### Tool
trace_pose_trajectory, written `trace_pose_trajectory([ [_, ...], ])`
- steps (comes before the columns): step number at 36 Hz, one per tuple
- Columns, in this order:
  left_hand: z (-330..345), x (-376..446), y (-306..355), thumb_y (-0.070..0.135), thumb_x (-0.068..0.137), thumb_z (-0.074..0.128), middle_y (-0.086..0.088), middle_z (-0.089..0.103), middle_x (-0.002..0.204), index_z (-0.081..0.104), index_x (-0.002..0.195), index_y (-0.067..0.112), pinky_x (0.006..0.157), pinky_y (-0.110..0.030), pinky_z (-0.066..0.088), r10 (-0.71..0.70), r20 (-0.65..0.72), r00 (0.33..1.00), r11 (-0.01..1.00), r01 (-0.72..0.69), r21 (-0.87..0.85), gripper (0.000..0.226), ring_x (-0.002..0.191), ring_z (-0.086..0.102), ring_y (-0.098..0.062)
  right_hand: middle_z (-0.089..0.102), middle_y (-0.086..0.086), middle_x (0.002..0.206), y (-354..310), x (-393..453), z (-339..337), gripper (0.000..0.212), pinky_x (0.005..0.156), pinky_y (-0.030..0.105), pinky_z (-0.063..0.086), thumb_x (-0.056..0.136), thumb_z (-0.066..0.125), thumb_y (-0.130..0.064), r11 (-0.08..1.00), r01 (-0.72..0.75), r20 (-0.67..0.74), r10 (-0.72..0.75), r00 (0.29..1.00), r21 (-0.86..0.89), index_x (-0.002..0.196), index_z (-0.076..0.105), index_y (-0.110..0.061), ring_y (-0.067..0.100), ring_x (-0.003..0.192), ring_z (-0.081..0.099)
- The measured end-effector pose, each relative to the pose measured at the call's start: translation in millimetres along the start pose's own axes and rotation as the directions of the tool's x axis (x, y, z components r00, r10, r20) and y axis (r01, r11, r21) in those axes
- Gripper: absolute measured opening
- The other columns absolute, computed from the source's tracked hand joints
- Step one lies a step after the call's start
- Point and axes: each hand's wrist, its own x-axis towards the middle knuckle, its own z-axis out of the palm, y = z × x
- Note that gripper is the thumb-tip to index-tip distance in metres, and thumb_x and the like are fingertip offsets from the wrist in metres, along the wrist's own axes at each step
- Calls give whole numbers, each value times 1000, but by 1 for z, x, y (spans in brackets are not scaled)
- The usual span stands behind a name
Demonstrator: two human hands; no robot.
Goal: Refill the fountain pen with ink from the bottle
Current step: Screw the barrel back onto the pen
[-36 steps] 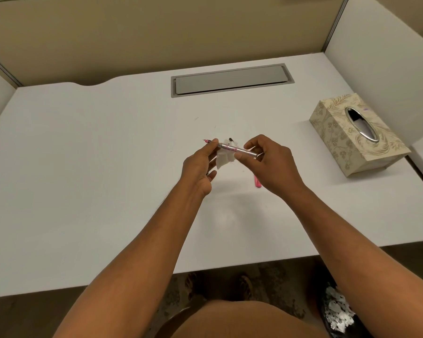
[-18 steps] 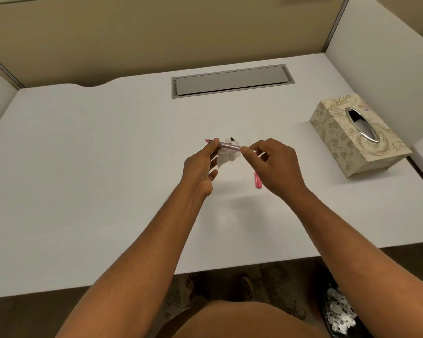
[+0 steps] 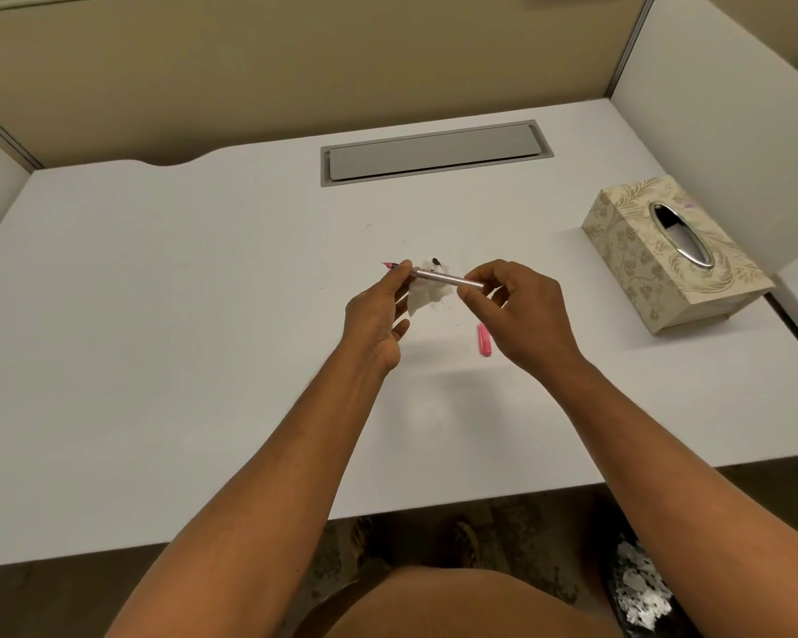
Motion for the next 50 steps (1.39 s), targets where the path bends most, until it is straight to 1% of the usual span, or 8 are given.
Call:
trace_pose_trajectory([
  [10, 2, 0, 1, 38, 84, 76, 7, 76, 97, 73, 88, 25, 83, -31, 44, 8, 35, 999, 1000, -8, 13, 14, 99, 66, -13, 62, -4, 61, 1, 3, 2, 34, 55, 27, 38, 97, 57, -39, 996, -84, 39, 83, 996, 42, 75, 69, -16, 8, 56, 50],
  [18, 0, 6, 5, 39, 82, 78, 8, 77, 95, 74, 95, 23, 73, -28, 42, 1, -20, 1000, 999, 0, 35, 21, 91, 65, -9, 65, -11, 77, 6, 1, -2, 24, 51, 11, 38, 89, 67, -51, 990, -119, 79, 112, 990, 82, 97, 68, -29, 1, 48, 52],
  [23, 2, 8, 4, 40, 83, 77, 7, 77, 98, 74, 106, 19, 72, -28, 41, 7, -29, 1000, 999, -6, 40, 31, 90, 64, -9, 64, -14, 88, 10, 1, 2, 25, 65, 26, 46, 83, 73, -40, 999, -12, 63, 14, 998, -33, 105, 62, -33, 9, 64, 60],
  [29, 6, 10, 1, 37, 83, 77, 7, 77, 92, 74, 96, 20, 72, -28, 42, 6, -14, 1000, 999, -6, 33, 21, 88, 64, -8, 62, -15, 86, 12, 1, 4, 12, 66, 25, 41, 86, 69, -30, 990, 68, 44, -63, 997, -123, 96, 64, -31, 8, 67, 58],
  [35, 6, 12, 2, 36, 83, 78, 6, 77, 92, 74, 94, 20, 76, -28, 44, 19, -4, 1000, 1000, -19, 24, 19, 92, 66, -9, 56, -17, 70, 10, 2, 5, 8, 63, 24, 40, 90, 66, -30, 995, 42, 6, -41, 999, -88, 91, 69, -23, 7, 64, 55],
  [41, 8, 12, 4, 36, 83, 78, 3, 77, 98, 74, 91, 21, 79, -30, 45, 33, 16, 999, 999, -34, 35, 17, 97, 68, -12, 58, -5, 61, 7, 3, 8, 28, 56, 29, 38, 96, 57, -34, 999, -53, 29, 53, 998, 10, 78, 67, -16, 12, 58, 50],
  [45, 7, 12, 4, 36, 83, 78, 4, 77, 96, 75, 92, 21, 76, -29, 44, 40, 1, 999, 998, -40, 41, 19, 96, 68, -12, 70, -6, 74, 5, 3, 6, 33, 58, 25, 39, 99, 53, -42, 996, -84, 99, 82, 992, 13, 85, 73, -20, 5, 58, 54],
  [50, 4, 12, 4, 37, 83, 78, 5, 77, 95, 74, 104, 18, 73, -28, 43, 30, -26, 999, 999, -29, 43, 29, 94, 66, -11, 65, -17, 82, 6, 1, 3, 31, 65, 21, 45, 84, 72, -52, 996, -86, 75, 86, 993, -4, 107, 68, -32, 5, 66, 60],
])
